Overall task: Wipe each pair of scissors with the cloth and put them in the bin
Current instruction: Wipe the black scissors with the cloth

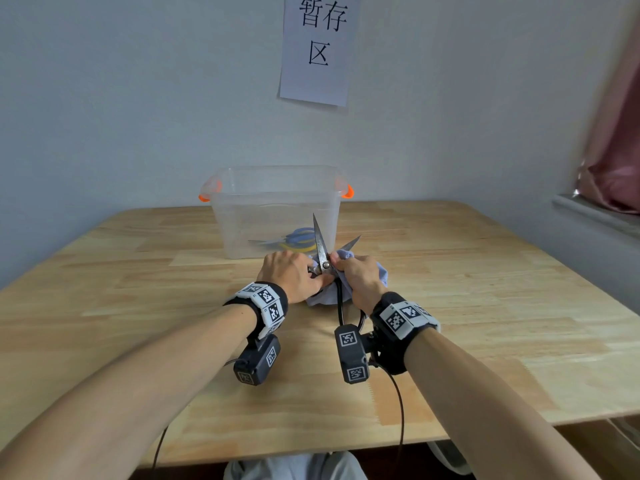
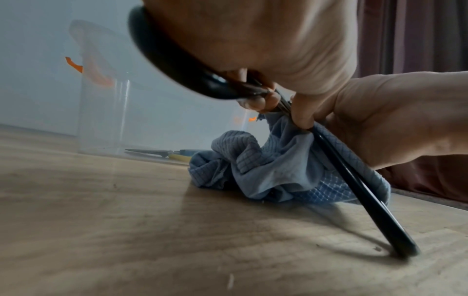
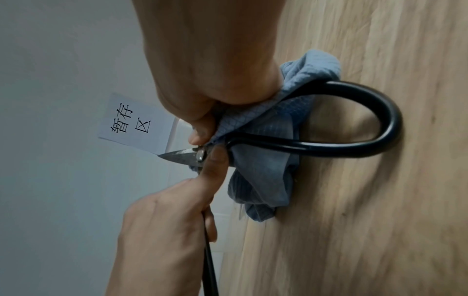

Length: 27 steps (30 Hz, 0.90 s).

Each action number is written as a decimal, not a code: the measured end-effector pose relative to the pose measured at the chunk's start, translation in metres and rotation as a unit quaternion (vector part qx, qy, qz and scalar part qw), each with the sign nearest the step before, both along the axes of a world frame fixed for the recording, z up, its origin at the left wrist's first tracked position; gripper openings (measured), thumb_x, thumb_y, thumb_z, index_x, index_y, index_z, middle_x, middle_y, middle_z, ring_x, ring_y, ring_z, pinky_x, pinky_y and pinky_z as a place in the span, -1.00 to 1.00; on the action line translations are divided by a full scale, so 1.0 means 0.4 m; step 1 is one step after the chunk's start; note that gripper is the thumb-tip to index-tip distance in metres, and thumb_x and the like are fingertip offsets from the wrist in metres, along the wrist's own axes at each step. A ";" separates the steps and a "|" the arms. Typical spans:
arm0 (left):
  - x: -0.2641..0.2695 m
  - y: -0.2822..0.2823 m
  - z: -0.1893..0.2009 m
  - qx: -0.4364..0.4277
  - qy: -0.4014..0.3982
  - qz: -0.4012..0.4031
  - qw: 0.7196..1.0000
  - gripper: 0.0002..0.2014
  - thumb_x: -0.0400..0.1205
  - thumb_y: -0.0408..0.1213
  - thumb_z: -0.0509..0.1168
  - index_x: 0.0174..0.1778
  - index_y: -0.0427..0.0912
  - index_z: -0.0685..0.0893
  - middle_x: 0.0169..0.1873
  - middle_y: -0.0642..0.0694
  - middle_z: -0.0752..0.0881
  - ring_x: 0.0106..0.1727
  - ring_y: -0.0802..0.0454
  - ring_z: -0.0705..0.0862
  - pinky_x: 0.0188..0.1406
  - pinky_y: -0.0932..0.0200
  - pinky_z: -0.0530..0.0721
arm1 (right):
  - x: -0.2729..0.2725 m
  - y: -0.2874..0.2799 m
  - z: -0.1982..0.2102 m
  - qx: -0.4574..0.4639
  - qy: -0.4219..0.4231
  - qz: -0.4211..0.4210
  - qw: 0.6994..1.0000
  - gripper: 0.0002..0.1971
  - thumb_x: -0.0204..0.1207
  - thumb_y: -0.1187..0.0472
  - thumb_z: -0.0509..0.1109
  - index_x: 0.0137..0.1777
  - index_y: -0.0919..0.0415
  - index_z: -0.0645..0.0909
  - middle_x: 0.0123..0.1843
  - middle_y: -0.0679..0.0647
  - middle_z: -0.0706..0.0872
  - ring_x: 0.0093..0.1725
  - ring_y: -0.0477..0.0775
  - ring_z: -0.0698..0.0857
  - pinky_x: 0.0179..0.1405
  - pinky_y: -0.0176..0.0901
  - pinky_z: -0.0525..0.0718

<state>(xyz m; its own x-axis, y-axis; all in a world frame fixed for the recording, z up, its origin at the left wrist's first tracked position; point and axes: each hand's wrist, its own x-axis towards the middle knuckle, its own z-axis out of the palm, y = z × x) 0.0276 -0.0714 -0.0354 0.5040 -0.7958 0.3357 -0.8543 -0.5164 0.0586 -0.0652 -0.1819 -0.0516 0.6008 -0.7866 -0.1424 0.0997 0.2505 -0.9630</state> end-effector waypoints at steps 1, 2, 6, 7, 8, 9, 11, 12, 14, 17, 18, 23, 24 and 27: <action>0.001 0.000 -0.002 -0.001 -0.003 0.001 1.000 -0.48 0.58 0.38 0.23 -0.34 -0.04 0.65 -0.48 0.06 0.53 -0.24 -0.09 0.60 -0.27 0.13 0.41 | 0.000 0.001 0.003 0.000 -0.001 -0.004 1.000 -0.91 0.58 0.42 0.45 -0.10 0.47 0.72 -0.26 0.20 0.70 -0.24 0.11 0.69 -0.31 -0.24 0.71; 0.001 0.000 -0.004 -0.002 -0.004 0.002 1.000 -0.49 0.57 0.38 0.23 -0.27 -0.03 0.70 -0.48 0.07 0.55 -0.23 -0.08 0.61 -0.27 0.13 0.41 | 0.000 -0.001 0.004 0.001 0.001 -0.009 1.000 -0.90 0.58 0.42 0.44 -0.17 0.40 0.71 -0.31 0.16 0.70 -0.30 0.06 0.69 -0.42 -0.32 0.68; 0.002 0.000 -0.006 -0.007 -0.005 0.003 1.000 -0.52 0.59 0.36 0.24 -0.18 -0.01 0.75 -0.52 0.08 0.48 -0.25 -0.07 0.56 -0.25 0.14 0.41 | 0.006 -0.006 0.000 -0.001 0.013 -0.032 0.999 -0.87 0.57 0.40 0.45 -0.22 0.33 0.71 -0.40 0.09 0.72 -0.40 -0.03 0.70 -0.48 -0.34 0.67; 0.001 0.001 -0.005 -0.007 -0.006 0.002 1.000 -0.52 0.59 0.35 0.24 -0.19 -0.01 0.74 -0.53 0.09 0.48 -0.24 -0.07 0.57 -0.25 0.14 0.41 | 0.007 -0.007 0.000 0.001 0.012 -0.034 0.999 -0.90 0.57 0.39 0.45 -0.18 0.36 0.73 -0.39 0.11 0.72 -0.39 -0.02 0.70 -0.47 -0.32 0.68; 0.002 0.001 -0.005 -0.009 -0.006 -0.001 1.000 -0.53 0.59 0.35 0.24 -0.22 0.00 0.72 -0.53 0.09 0.48 -0.24 -0.07 0.58 -0.25 0.14 0.40 | 0.008 -0.007 0.000 0.002 0.010 -0.036 0.999 -0.93 0.57 0.39 0.46 -0.12 0.39 0.74 -0.38 0.12 0.72 -0.41 -0.03 0.70 -0.47 -0.32 0.68; 0.002 0.002 -0.004 -0.012 -0.004 -0.003 1.000 -0.55 0.59 0.34 0.25 -0.26 0.01 0.69 -0.53 0.09 0.49 -0.24 -0.07 0.59 -0.25 0.15 0.40 | 0.009 -0.007 0.001 0.001 0.009 -0.037 0.999 -0.92 0.57 0.39 0.45 -0.07 0.42 0.74 -0.37 0.12 0.72 -0.42 -0.04 0.70 -0.48 -0.32 0.68; 0.004 0.003 -0.004 -0.018 0.000 -0.007 1.000 -0.55 0.59 0.34 0.26 -0.28 0.01 0.67 -0.52 0.09 0.51 -0.24 -0.07 0.60 -0.25 0.15 0.40 | 0.013 -0.008 0.002 0.000 0.011 -0.041 0.999 -0.89 0.57 0.37 0.46 -0.02 0.44 0.76 -0.35 0.13 0.74 -0.38 -0.01 0.72 -0.42 -0.27 0.69; 0.005 0.002 -0.004 -0.019 0.001 -0.006 1.000 -0.53 0.58 0.34 0.26 -0.28 -0.01 0.68 -0.51 0.08 0.52 -0.23 -0.08 0.61 -0.25 0.15 0.41 | 0.015 -0.010 0.002 -0.002 0.017 -0.043 0.999 -0.88 0.56 0.35 0.47 -0.02 0.43 0.76 -0.34 0.14 0.74 -0.34 0.02 0.71 -0.38 -0.22 0.68; 0.005 0.002 -0.005 -0.021 0.003 -0.002 1.000 -0.49 0.58 0.36 0.25 -0.26 -0.06 0.70 -0.51 0.07 0.52 -0.23 -0.09 0.61 -0.25 0.14 0.41 | 0.018 -0.012 0.002 -0.006 0.031 -0.053 0.998 -0.89 0.54 0.33 0.49 -0.08 0.42 0.76 -0.38 0.14 0.70 -0.35 0.05 0.67 -0.38 -0.19 0.64; 0.005 0.003 -0.005 -0.022 0.005 0.001 1.000 -0.47 0.58 0.37 0.25 -0.27 -0.08 0.69 -0.52 0.07 0.51 -0.24 -0.08 0.59 -0.25 0.14 0.42 | 0.022 -0.013 0.003 -0.008 0.041 -0.068 0.997 -0.85 0.53 0.28 0.51 -0.19 0.38 0.74 -0.39 0.13 0.69 -0.37 0.05 0.67 -0.35 -0.20 0.66; 0.005 0.004 -0.005 -0.022 0.006 0.000 1.000 -0.47 0.58 0.36 0.25 -0.32 -0.08 0.65 -0.52 0.07 0.50 -0.25 -0.08 0.59 -0.25 0.14 0.42 | 0.024 -0.013 0.003 -0.008 0.040 -0.068 0.997 -0.84 0.53 0.27 0.52 -0.16 0.39 0.75 -0.37 0.14 0.72 -0.34 0.07 0.70 -0.32 -0.19 0.68; 0.000 0.014 0.004 -0.025 0.015 -0.002 1.000 -0.45 0.58 0.36 0.26 -0.45 -0.05 0.50 -0.54 0.09 0.48 -0.28 -0.07 0.54 -0.26 0.14 0.40 | 0.024 -0.019 0.012 -0.001 0.021 -0.068 0.997 -0.83 0.56 0.30 0.50 -0.04 0.46 0.75 -0.26 0.17 0.78 -0.27 0.08 0.75 -0.44 -0.30 0.69; 0.000 0.016 0.005 -0.025 0.016 -0.004 1.000 -0.47 0.58 0.36 0.26 -0.43 -0.04 0.53 -0.55 0.09 0.48 -0.28 -0.06 0.54 -0.26 0.14 0.41 | 0.022 -0.021 0.016 -0.001 0.017 -0.070 0.997 -0.85 0.57 0.31 0.49 -0.05 0.44 0.74 -0.29 0.15 0.76 -0.31 0.05 0.74 -0.50 -0.32 0.67; -0.003 0.021 0.007 -0.027 0.021 -0.006 0.999 -0.44 0.59 0.35 0.26 -0.50 -0.03 0.43 -0.56 0.10 0.45 -0.29 -0.05 0.53 -0.27 0.14 0.39 | 0.022 -0.027 0.022 -0.001 0.023 -0.072 0.997 -0.86 0.58 0.30 0.49 -0.15 0.39 0.72 -0.33 0.16 0.74 -0.34 0.09 0.72 -0.33 -0.15 0.74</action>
<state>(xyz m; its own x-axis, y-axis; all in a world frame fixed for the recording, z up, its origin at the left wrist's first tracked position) 0.0264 -0.0630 -0.0325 0.5084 -0.7834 0.3574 -0.8570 -0.5007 0.1216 -0.0564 -0.1925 -0.0429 0.4748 -0.8644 -0.1653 0.0910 0.2350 -0.9677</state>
